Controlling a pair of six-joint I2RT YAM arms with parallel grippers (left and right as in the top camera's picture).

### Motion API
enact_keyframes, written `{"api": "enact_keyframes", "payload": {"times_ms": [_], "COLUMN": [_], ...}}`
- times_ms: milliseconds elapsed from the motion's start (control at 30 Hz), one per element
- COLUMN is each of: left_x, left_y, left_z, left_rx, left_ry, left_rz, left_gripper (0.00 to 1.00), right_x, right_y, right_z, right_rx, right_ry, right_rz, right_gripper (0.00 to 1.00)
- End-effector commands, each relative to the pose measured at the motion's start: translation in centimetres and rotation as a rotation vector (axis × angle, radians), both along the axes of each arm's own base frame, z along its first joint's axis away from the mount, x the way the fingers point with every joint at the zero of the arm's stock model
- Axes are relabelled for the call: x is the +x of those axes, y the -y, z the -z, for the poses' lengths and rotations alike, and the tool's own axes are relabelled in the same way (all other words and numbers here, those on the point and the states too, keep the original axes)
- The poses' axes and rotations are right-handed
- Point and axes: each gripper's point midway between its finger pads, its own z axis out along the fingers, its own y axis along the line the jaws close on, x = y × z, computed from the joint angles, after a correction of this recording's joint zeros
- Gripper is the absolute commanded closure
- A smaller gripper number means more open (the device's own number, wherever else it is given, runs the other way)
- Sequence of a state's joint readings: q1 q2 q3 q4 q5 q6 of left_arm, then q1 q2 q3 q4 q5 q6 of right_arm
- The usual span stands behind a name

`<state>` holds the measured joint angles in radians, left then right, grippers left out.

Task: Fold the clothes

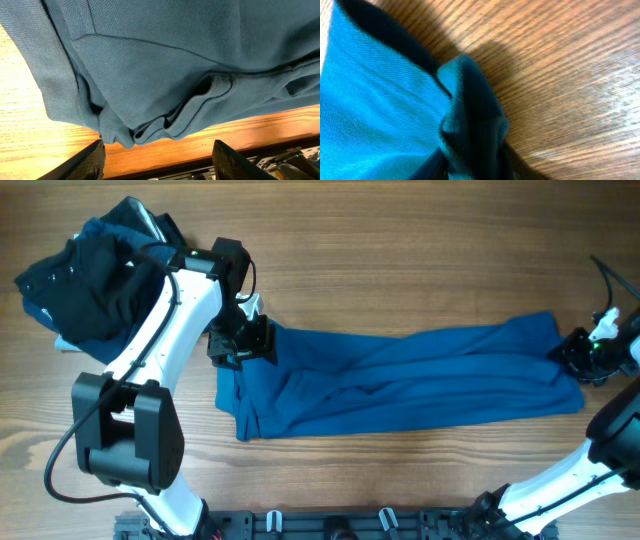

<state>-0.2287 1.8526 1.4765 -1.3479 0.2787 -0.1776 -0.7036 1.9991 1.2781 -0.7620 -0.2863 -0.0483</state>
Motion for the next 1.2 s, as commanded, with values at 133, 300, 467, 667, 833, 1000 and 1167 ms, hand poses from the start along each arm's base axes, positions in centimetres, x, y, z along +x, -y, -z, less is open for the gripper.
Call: {"api": "enact_keyframes", "payload": {"times_ms": [133, 300, 467, 667, 833, 1000, 1167], "left_x": [0.6, 1.9, 3.0, 3.7, 3.4, 3.4, 3.8], "left_y": [0.2, -0.5, -1.3, -1.2, -1.3, -1.3, -1.2], "left_z": [-1.3, -4.3, -9.6, -13.5, -14.3, -14.4, -14.5], "left_rx": [-0.031, -0.048, -0.069, -0.092, -0.096, -0.097, -0.099], "left_ry": [0.055, 0.111, 0.234, 0.387, 0.413, 0.413, 0.43], "left_rz": [0.033, 0.001, 0.024, 0.024, 0.024, 0.023, 0.023], "left_gripper": [0.38, 0.42, 0.36, 0.3, 0.3, 0.31, 0.22], "right_x": [-0.7, 0.2, 0.1, -0.1, -0.1, 0.5, -0.3], "right_y": [-0.4, 1.6, 2.1, -2.6, -9.0, -18.1, -26.6], "right_z": [0.1, -5.0, -10.6, -16.6, -16.9, -15.3, -13.1], "right_rx": [0.032, -0.085, -0.177, -0.156, -0.114, -0.082, -0.118], "right_ry": [-0.06, 0.011, 0.101, 0.211, 0.155, 0.099, 0.05], "right_rz": [0.031, 0.084, 0.161, 0.106, -0.033, -0.276, -0.4], "right_gripper": [0.96, 0.96, 0.96, 0.96, 0.96, 0.96, 0.96]}}
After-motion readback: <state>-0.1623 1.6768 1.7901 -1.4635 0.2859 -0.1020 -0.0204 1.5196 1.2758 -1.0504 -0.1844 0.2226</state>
